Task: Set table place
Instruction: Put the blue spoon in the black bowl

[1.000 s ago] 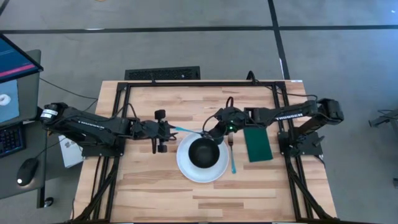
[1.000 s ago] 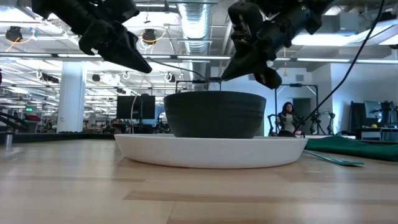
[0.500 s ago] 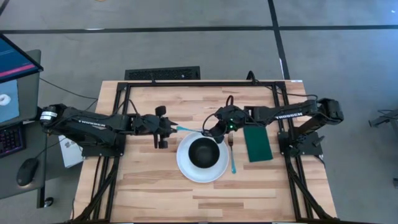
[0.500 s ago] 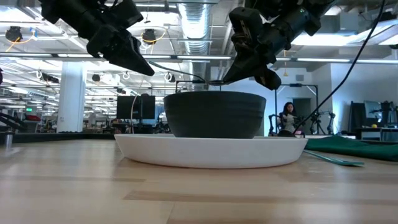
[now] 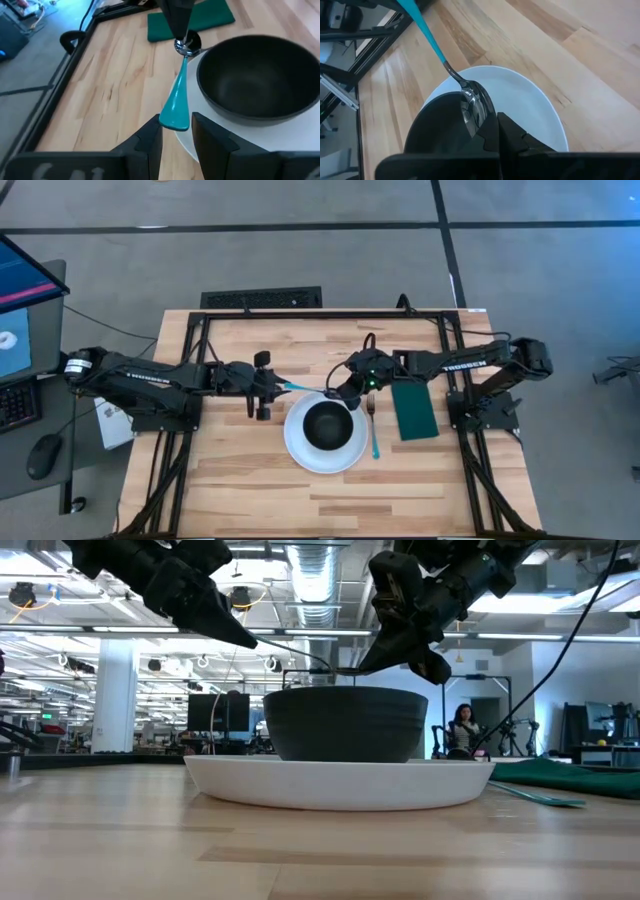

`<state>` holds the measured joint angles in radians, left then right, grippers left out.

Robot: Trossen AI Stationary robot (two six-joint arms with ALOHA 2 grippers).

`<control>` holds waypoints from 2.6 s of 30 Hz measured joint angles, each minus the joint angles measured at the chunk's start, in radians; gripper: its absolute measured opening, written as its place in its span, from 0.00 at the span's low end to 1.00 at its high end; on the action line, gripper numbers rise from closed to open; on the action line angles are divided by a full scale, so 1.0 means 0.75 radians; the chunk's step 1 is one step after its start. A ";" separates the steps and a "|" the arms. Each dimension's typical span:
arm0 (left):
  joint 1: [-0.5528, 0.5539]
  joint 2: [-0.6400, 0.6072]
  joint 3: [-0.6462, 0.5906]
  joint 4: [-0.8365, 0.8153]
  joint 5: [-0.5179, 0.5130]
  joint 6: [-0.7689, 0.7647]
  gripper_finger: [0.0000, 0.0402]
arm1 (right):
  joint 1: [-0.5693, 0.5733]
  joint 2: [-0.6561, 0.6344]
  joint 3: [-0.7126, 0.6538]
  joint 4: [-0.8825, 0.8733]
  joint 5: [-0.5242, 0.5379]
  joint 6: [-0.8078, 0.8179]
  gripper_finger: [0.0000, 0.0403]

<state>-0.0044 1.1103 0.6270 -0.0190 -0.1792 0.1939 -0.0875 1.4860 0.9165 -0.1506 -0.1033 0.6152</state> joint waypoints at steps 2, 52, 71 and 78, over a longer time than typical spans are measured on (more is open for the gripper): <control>0.000 0.000 0.000 0.010 0.007 -0.035 0.23 | 0.000 -0.001 0.000 0.001 0.014 -0.004 0.03; -0.001 -0.009 0.001 0.092 -0.012 -0.601 0.23 | 0.100 -0.001 -0.001 0.038 0.197 -0.148 0.03; 0.001 -0.009 0.001 0.108 -0.011 -0.484 0.01 | 0.100 -0.001 -0.001 0.039 0.200 -0.171 0.03; 0.002 -0.009 0.001 0.108 0.018 -0.465 0.00 | 0.102 -0.001 -0.001 0.032 0.160 -0.171 0.03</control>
<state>-0.0032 1.1034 0.6277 0.0620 -0.1660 -0.1546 -0.0109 1.4857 0.9161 -0.1265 0.0171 0.4873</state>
